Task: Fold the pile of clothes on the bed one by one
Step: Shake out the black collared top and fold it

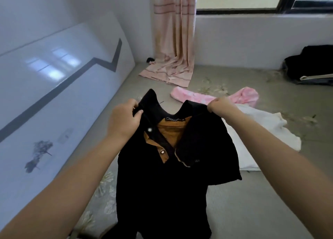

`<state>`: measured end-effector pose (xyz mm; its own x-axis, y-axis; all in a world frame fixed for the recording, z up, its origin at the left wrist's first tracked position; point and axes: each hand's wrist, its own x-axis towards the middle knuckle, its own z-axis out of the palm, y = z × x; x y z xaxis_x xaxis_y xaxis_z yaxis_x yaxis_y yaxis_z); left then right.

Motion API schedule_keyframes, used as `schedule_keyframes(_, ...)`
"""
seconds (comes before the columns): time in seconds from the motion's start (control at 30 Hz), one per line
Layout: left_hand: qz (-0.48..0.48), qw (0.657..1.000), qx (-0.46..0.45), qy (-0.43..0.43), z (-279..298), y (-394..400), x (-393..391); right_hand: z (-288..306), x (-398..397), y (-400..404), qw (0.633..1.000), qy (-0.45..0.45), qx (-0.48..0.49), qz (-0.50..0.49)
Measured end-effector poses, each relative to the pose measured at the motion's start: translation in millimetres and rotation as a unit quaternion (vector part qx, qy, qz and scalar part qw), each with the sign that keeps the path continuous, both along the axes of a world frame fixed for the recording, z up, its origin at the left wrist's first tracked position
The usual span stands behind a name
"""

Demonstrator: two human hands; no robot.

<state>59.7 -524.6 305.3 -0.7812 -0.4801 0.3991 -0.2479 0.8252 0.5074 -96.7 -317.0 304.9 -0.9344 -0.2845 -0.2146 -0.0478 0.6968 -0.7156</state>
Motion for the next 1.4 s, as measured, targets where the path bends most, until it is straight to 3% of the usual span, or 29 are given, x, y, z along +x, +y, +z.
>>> schedule_keyframes(0.13,0.062,0.993,0.085,-0.048,-54,-37,-79,-63,-65,-53,0.994,0.105,0.029,0.008)
schedule_keyframes(0.27,0.0,0.965,0.128,-0.23,-148,-51,-112,-167,-72,-67,0.989,0.081,0.059,0.113)
schedule_keyframes(0.37,-0.003,0.929,0.135,-0.346,-235,-37,-80,-258,-36,-38,0.981,0.018,0.13,0.141)
schedule_keyframes(0.47,0.001,0.876,0.156,-0.456,-306,-15,-28,-327,17,1,0.966,-0.034,0.239,0.094)
schedule_keyframes(0.63,0.086,0.833,0.158,-0.523,-368,23,46,-382,88,46,0.944,-0.102,0.311,-0.029)
schedule_keyframes(0.77,0.136,0.83,0.144,-0.522,-385,49,83,-396,118,65,0.953,-0.136,0.267,-0.034)
schedule_keyframes(0.9,0.155,0.849,0.245,-0.442,-388,54,102,-384,122,71,0.969,-0.179,0.13,-0.113)
schedule_keyframes(1.0,0.174,0.863,0.279,-0.382,-376,38,111,-363,116,90,0.97,-0.15,0.121,-0.145)
schedule_keyframes(1.1,0.126,0.861,0.274,-0.409,-363,19,123,-350,124,108,0.96,-0.224,0.129,-0.107)
schedule_keyframes(1.17,0.09,0.844,0.291,-0.441,-357,8,131,-348,130,112,0.95,-0.266,0.122,-0.11)
schedule_keyframes(1.23,0.087,0.811,0.367,-0.447,-353,-2,133,-347,133,111,0.946,-0.279,0.047,-0.156)
schedule_keyframes(1.33,0.111,0.756,0.505,-0.401,-348,-12,130,-342,137,105,0.949,-0.244,-0.032,-0.197)
schedule_keyframes(1.4,0.101,0.732,0.557,-0.38,-343,-13,130,-340,141,102,0.962,-0.2,0.009,-0.183)
